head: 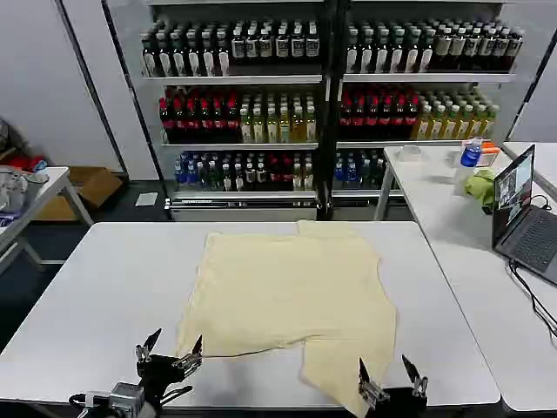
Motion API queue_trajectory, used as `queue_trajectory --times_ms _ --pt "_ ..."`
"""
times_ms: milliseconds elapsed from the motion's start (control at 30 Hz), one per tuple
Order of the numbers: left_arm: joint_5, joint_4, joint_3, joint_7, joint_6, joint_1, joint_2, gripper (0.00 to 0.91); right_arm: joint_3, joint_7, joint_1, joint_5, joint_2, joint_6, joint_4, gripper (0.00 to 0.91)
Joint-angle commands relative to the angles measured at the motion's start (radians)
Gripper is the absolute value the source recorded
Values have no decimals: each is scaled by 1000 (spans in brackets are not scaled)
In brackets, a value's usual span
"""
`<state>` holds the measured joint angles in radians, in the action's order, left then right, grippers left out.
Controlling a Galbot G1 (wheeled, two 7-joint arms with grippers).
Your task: Fold and organize the clothes.
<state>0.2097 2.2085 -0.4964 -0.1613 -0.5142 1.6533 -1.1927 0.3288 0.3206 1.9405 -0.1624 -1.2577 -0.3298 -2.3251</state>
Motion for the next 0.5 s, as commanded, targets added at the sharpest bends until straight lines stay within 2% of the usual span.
queue_trajectory --times_ms 33,267,333,367,400,433,467,500 --pt "3 -97 11 -10 -64 -66 12 907 -43 10 31 30 -10 -16 11 907" --pt "25 -127 17 -13 -64 -94 16 907 -70 10 14 47 -44 -21 15 907" --pt "32 -137 20 -13 -63 -103 19 796 -75 11 10 47 -51 -23 18 907" --pt "34 -142 22 -13 -63 -106 20 705 -76 13 8 47 -55 -23 20 907" --pt "35 -146 24 -12 -63 -110 21 514 -75 14 6 48 -59 -22 24 907" --pt "39 -147 25 -12 -63 -112 21 242 -74 14 4 49 -61 -21 26 907" --pt "42 -146 26 -12 -63 -112 21 111 -72 13 2 50 -65 -20 29 907" --pt "45 -143 27 -12 -64 -112 20 71 -71 13 1 49 -68 -20 29 907"
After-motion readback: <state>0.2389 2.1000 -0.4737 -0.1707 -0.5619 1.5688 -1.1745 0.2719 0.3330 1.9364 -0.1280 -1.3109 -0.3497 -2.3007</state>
